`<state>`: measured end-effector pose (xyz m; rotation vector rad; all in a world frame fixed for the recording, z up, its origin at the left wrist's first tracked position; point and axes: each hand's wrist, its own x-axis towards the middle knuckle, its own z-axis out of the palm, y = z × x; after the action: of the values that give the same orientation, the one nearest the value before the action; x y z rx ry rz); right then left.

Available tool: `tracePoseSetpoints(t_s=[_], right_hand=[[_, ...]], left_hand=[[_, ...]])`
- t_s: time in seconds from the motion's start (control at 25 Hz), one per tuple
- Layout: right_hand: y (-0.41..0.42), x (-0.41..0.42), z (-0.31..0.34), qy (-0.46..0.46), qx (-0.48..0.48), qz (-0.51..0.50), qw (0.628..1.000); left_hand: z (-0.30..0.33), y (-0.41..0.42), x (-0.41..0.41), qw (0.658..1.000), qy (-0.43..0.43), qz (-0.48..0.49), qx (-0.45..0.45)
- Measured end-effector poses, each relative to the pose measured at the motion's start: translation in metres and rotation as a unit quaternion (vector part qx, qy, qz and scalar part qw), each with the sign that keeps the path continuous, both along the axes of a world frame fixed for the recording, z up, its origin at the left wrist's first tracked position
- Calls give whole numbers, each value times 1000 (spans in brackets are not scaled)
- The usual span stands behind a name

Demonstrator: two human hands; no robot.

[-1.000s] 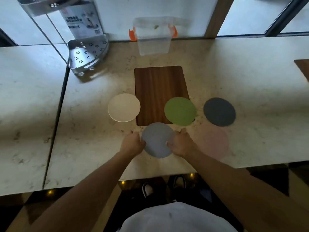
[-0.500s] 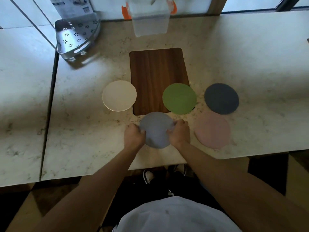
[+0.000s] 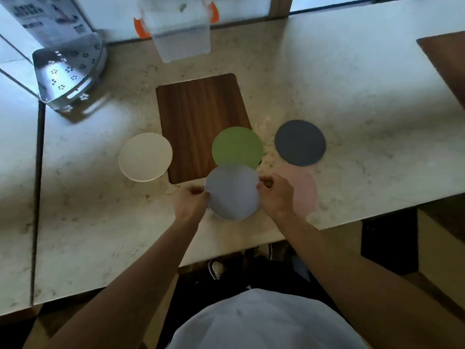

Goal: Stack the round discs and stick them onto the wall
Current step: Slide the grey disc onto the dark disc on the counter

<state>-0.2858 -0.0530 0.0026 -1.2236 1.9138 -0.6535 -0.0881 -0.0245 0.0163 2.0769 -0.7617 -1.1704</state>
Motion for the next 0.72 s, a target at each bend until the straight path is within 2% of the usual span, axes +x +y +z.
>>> tracePoseSetpoints(t_s=[0.16, 0.4, 0.72], right_hand=[[-5, -56, 4, 4, -3, -58, 998], [-5, -118, -6, -4, 28, -132, 991], [-5, -138, -20, 16, 43, -125, 991]], left_hand=[[1, -25, -54, 998, 43, -51, -5], [-18, -43, -112, 995, 39, -89, 16], [-29, -51, -134, 992, 12, -113, 50]])
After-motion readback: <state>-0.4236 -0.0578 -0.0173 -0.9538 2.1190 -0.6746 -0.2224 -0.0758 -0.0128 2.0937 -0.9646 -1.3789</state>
